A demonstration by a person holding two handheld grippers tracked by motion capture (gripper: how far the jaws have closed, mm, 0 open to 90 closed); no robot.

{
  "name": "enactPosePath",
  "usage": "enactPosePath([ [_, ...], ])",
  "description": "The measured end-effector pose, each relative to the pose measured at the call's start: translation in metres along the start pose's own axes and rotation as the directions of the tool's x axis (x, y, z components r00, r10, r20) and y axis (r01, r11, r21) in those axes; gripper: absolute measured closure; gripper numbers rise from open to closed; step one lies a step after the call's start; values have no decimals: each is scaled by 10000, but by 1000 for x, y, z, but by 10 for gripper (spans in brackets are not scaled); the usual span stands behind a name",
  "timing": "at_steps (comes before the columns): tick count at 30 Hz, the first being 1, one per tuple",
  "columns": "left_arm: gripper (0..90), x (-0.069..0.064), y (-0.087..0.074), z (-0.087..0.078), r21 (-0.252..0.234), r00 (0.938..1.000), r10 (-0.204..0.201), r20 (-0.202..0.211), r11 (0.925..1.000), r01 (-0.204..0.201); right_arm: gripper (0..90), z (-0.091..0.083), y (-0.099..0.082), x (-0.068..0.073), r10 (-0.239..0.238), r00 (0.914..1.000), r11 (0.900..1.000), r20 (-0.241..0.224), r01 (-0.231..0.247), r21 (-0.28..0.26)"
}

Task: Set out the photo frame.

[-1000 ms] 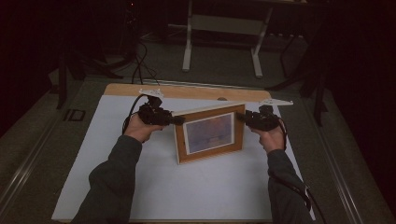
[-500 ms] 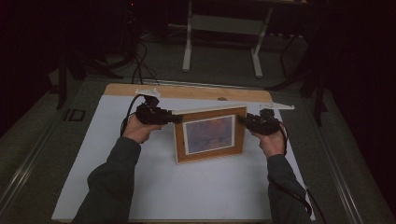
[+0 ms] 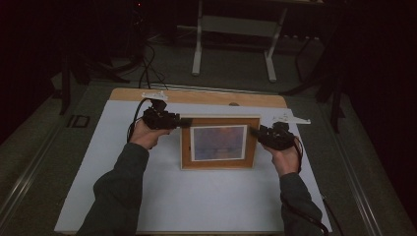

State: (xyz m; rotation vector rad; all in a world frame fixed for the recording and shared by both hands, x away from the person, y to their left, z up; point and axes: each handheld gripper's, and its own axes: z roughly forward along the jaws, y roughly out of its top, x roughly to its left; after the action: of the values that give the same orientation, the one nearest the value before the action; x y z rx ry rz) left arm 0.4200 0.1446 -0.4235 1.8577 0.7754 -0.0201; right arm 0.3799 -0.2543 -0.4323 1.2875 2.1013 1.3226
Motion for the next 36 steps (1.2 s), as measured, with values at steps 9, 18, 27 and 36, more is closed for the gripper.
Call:
enactPosePath([
  [9, 631, 3, 0, -2, 7, 9998, 39, 176, 10000, -39, 622, -4, -3, 4, -61, 10000, 10000, -14, 61, 14],
  [18, 630, 3, -1, -7, 53, 9998, 30, 194, 10000, -31, 624, -4, -3, 9, -117, 9999, 9999, -120, 118, 70],
  [27, 629, 4, -3, -12, 65, 9998, 11, 197, 10000, -13, 625, -2, -3, 12, -186, 9996, 9998, -207, 188, 89],
  [36, 634, 2, -5, -15, 73, 9997, -53, 251, 10000, 51, 624, -2, -3, 12, -258, 9991, 9995, -339, 264, 163],
])
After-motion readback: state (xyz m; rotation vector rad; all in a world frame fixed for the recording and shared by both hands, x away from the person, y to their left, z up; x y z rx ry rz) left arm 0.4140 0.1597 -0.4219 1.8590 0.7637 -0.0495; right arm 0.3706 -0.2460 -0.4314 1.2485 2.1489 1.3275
